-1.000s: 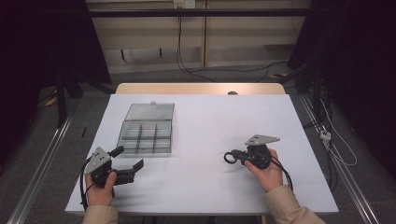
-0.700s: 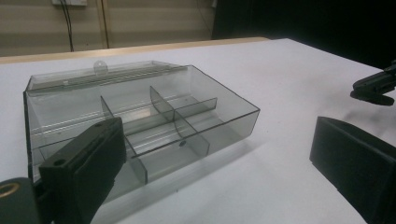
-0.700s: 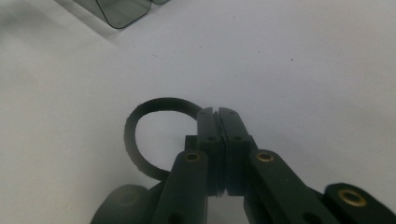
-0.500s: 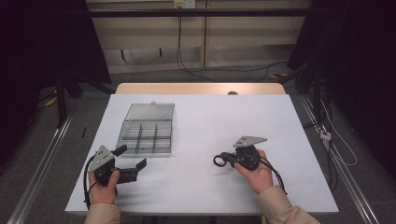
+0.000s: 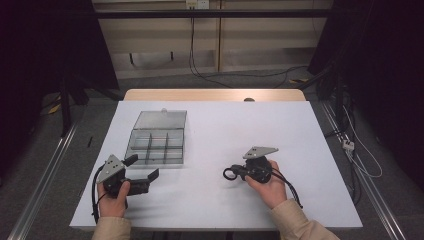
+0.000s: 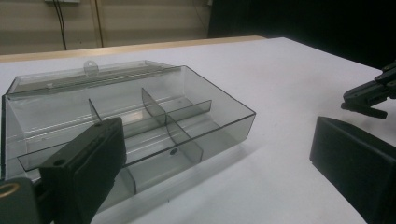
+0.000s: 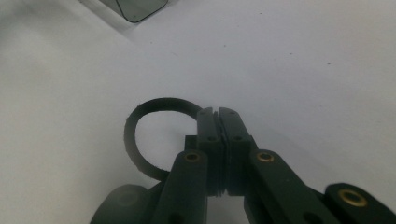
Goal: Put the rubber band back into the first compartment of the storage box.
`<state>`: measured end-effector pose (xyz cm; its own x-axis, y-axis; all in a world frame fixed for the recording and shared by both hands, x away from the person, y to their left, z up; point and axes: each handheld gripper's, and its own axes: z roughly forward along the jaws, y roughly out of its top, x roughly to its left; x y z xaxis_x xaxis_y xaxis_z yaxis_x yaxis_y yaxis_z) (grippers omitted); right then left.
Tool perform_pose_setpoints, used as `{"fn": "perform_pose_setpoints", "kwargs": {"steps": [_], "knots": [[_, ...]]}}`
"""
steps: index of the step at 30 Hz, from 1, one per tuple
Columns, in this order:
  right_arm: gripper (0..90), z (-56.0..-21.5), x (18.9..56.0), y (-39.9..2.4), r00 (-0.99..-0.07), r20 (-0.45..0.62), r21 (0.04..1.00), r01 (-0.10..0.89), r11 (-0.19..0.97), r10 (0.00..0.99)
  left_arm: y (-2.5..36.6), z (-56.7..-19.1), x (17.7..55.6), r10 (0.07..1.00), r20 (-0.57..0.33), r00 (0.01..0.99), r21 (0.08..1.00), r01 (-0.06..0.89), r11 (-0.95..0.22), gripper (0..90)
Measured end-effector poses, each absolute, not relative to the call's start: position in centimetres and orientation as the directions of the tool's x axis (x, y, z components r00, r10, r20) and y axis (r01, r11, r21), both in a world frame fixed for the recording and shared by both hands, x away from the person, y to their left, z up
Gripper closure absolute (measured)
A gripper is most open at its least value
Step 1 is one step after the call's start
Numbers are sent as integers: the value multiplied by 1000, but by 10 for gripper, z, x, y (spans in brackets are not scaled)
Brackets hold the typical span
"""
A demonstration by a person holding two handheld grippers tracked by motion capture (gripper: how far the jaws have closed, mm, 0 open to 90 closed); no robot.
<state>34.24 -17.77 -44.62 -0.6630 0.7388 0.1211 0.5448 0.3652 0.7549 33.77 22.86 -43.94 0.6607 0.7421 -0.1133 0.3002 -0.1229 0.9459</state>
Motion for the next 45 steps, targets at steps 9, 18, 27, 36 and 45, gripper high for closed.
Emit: {"fn": "perform_pose_setpoints", "kwargs": {"steps": [9, 18, 27, 36, 45], "knots": [[884, -447, 343, -162, -679, 129, 753, 541, 375, 722, 228, -440, 338, 742, -113, 661, 945, 302, -126, 34], [881, -451, 343, -143, -694, 116, 739, 538, 405, 711, 228, -440, 338, 741, -114, 661, 944, 304, -126, 33], [719, -453, 339, -132, -719, 113, 747, 516, 418, 685, 229, -440, 338, 740, -120, 661, 945, 305, -119, 34], [397, -450, 339, -134, -709, 125, 770, 510, 383, 694, 228, -440, 338, 739, -123, 662, 944, 309, -119, 34], [210, -443, 338, -155, -647, 123, 810, 504, 301, 752, 228, -440, 337, 738, -118, 664, 944, 307, -124, 34]]}}
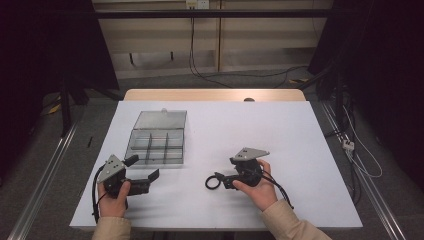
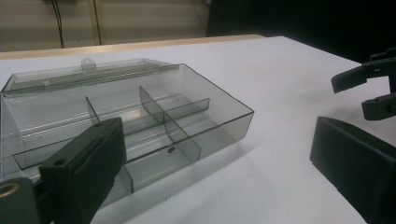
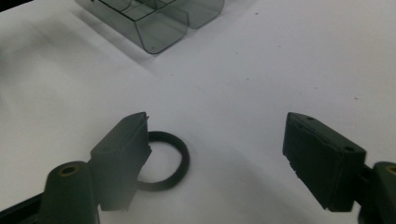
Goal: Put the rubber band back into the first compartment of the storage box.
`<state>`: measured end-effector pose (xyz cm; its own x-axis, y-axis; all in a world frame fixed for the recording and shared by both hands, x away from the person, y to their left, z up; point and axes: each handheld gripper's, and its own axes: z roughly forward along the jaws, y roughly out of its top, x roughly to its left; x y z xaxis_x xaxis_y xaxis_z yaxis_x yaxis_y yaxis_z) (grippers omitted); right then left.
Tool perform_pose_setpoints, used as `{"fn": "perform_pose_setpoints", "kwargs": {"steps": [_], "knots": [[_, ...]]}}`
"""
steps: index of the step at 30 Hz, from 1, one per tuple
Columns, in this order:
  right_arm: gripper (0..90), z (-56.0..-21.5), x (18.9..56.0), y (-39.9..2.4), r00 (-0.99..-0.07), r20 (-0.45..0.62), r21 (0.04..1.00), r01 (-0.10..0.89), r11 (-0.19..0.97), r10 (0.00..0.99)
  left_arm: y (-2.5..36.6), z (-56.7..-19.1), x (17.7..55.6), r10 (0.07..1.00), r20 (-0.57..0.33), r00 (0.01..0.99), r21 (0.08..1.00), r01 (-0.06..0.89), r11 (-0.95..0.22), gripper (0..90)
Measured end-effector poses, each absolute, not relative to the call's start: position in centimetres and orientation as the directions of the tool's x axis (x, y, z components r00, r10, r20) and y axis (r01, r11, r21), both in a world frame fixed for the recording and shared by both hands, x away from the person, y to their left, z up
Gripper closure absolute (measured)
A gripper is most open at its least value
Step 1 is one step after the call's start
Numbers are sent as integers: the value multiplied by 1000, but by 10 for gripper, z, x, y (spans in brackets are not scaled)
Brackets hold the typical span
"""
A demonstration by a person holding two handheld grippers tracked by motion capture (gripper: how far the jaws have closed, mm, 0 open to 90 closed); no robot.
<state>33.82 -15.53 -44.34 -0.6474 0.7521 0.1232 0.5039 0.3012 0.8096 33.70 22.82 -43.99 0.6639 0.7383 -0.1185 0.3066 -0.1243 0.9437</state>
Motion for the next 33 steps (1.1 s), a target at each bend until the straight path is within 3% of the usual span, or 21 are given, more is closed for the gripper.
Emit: {"fn": "perform_pose_setpoints", "kwargs": {"steps": [18, 33], "knots": [[132, -441, 341, -190, -528, 161, 815, 547, 189, 834, 224, -438, 339, 734, -119, 668, 945, 303, -122, 34], [114, -439, 332, -238, -438, 157, 852, 514, 103, 885, 214, -437, 341, 711, -135, 690, 941, 314, -127, 32]]}}
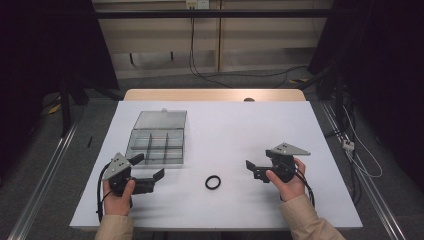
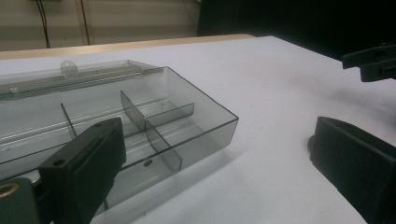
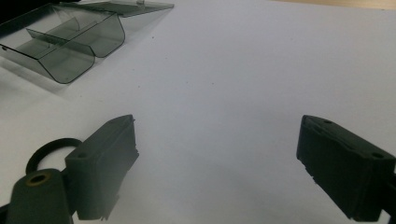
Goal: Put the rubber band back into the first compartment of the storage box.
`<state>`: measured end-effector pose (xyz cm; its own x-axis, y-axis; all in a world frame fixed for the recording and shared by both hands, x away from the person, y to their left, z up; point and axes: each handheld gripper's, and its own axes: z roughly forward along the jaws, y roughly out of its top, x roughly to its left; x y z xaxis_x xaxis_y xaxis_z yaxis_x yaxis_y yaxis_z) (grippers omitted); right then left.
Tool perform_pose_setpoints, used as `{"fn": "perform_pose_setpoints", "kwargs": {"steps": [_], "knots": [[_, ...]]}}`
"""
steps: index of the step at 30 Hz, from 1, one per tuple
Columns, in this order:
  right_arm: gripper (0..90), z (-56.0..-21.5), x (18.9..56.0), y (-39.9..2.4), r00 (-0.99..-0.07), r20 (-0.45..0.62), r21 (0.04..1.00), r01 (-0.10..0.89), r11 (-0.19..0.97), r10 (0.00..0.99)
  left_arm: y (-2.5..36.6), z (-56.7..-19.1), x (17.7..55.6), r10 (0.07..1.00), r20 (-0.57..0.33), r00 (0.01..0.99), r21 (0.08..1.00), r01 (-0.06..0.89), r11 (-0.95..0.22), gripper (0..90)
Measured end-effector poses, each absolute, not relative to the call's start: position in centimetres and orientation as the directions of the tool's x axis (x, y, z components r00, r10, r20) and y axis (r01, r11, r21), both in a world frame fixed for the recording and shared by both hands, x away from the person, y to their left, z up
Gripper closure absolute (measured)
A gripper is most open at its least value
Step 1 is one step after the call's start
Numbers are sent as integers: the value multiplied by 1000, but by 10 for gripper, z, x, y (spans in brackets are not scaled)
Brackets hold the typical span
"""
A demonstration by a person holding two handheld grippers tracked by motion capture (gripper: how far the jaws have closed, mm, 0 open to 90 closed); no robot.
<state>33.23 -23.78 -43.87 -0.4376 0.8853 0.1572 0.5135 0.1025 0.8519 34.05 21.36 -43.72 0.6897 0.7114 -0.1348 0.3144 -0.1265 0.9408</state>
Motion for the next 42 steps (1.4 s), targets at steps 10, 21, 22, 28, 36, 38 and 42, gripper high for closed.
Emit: {"fn": "perform_pose_setpoints", "kwargs": {"steps": [10, 21, 22, 28, 36, 38, 42], "knots": [[103, -441, 324, -259, -416, 155, 858, 507, 87, 896, 200, -436, 341, 688, -140, 712, 938, 318, -138, 32], [98, -444, 317, -281, -371, 174, 857, 513, 45, 912, 177, -436, 346, 648, -138, 749, 933, 318, -169, 32], [98, -443, 317, -282, -367, 176, 857, 514, 41, 914, 176, -436, 346, 644, -137, 753, 933, 316, -170, 32], [98, -443, 319, -283, -360, 174, 860, 509, 37, 917, 167, -437, 348, 627, -150, 764, 929, 325, -174, 32], [98, -446, 319, -282, -367, 168, 858, 511, 47, 915, 152, -436, 350, 603, -153, 783, 928, 323, -185, 35], [96, -447, 319, -281, -374, 168, 858, 512, 52, 912, 148, -436, 350, 597, -148, 789, 928, 320, -193, 37], [95, -448, 320, -278, -389, 162, 860, 506, 63, 907, 140, -438, 352, 588, -155, 794, 916, 339, -216, 43]]}}
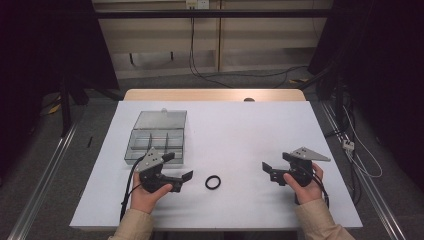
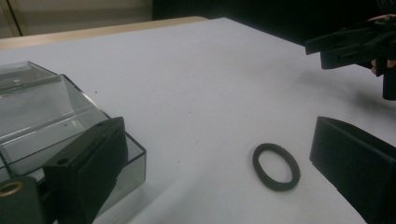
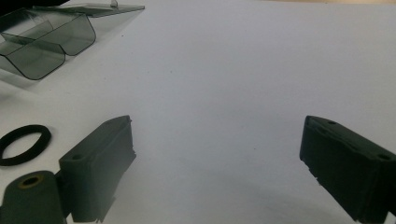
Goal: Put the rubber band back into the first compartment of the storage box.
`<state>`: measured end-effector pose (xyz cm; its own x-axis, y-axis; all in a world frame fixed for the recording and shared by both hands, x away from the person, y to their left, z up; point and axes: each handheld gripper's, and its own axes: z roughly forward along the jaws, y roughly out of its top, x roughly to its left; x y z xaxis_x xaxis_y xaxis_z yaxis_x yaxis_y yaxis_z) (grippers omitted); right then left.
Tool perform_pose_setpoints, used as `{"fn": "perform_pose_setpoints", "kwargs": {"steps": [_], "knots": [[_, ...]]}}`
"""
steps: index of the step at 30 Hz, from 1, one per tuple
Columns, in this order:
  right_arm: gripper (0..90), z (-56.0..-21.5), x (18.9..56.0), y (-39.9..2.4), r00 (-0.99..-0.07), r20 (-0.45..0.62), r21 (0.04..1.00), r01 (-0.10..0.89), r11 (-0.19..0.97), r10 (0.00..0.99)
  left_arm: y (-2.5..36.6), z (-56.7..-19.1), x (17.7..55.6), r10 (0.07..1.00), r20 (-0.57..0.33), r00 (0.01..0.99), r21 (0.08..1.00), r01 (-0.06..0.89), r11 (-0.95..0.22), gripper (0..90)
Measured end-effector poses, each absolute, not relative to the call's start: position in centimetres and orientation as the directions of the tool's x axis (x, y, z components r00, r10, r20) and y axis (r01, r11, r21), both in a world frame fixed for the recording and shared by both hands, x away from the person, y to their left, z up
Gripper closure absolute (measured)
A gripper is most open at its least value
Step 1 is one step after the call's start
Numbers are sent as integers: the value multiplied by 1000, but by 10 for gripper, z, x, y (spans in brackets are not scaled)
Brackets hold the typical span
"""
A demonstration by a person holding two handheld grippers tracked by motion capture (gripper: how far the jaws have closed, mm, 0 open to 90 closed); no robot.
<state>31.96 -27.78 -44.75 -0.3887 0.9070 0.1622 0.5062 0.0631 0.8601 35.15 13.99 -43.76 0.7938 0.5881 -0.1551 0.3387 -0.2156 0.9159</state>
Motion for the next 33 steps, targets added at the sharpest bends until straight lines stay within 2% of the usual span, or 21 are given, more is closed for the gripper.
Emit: {"fn": "perform_pose_setpoints", "kwargs": {"steps": [9, 27, 33], "knots": [[95, -446, 319, -275, -399, 153, 865, 497, 72, 904, 124, -444, 355, 550, -176, 817, 882, 379, -281, 127], [95, -444, 319, -273, -400, 154, 872, 485, 66, 904, 95, -452, 360, 500, -163, 850, 846, 381, -372, 216], [95, -444, 319, -273, -403, 153, 873, 484, 68, 902, 90, -455, 362, 497, -155, 854, 835, 382, -397, 273]]}}
